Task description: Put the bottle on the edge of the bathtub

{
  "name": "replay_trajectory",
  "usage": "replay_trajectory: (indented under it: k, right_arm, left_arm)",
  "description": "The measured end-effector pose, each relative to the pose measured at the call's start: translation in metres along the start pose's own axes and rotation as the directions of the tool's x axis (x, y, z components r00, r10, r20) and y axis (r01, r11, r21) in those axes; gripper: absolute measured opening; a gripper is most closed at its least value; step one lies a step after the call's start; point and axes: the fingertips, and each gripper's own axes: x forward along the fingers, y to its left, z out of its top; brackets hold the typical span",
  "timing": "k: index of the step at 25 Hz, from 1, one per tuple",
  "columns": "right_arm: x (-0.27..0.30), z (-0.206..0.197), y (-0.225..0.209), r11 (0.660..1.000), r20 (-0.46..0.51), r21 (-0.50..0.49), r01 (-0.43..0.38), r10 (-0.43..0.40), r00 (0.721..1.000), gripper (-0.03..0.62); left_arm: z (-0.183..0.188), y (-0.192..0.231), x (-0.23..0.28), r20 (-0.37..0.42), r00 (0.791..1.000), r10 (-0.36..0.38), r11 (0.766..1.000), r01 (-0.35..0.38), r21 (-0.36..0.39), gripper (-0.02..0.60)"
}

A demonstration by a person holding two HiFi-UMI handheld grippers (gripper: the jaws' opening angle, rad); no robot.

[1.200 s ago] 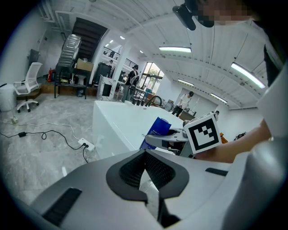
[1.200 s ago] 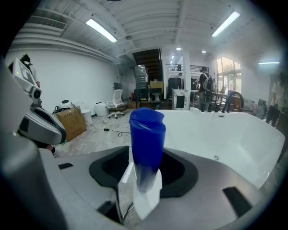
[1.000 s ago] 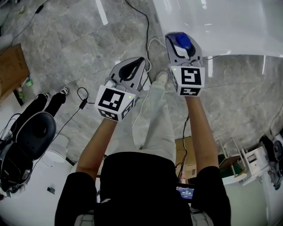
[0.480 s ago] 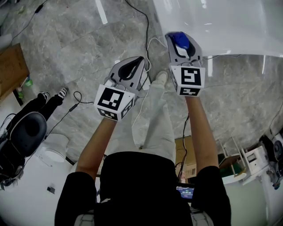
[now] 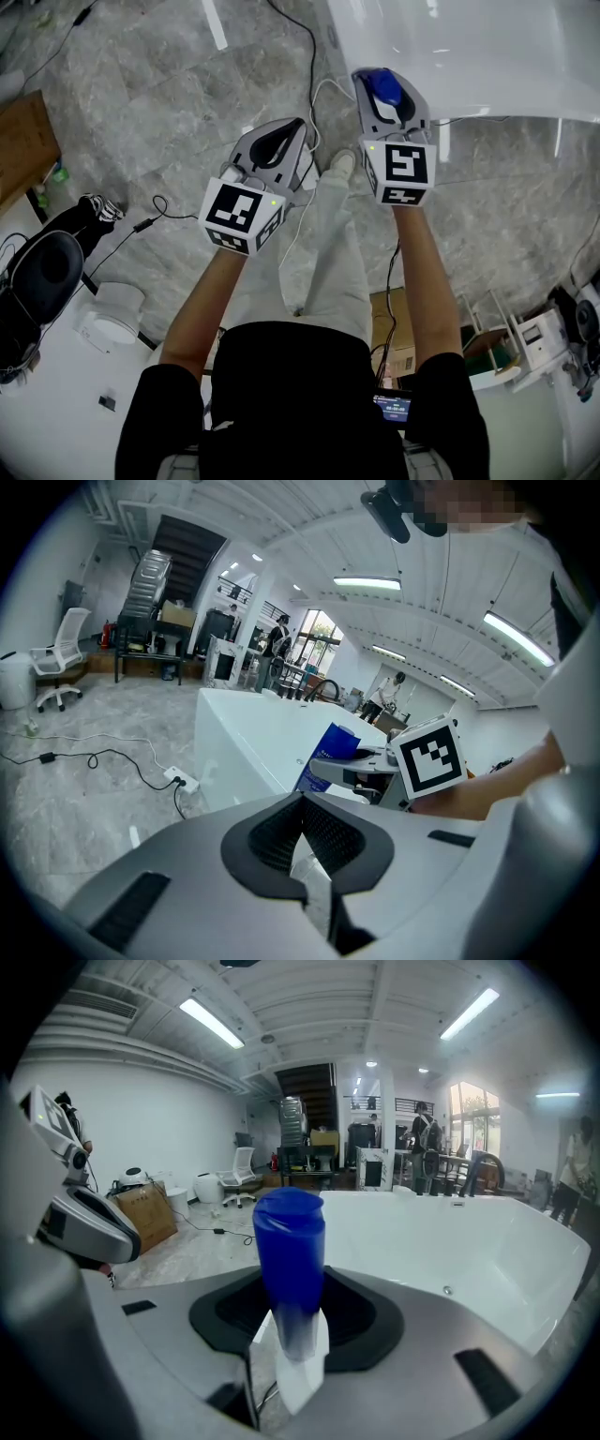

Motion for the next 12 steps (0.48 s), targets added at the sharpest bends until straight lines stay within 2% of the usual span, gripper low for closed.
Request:
replay_trajectory:
  k: [12]
  right_arm:
    - [-0.0009, -0.0066, 0.0009, 1.0, -0.008, 0.007, 0.016, -0.016, 1.0, 0.169]
  left_arm:
    - [-0.0056, 0.0039, -0.0051, -0.003, 1.0, 0.004, 1.0, -0.004, -0.001, 0.014]
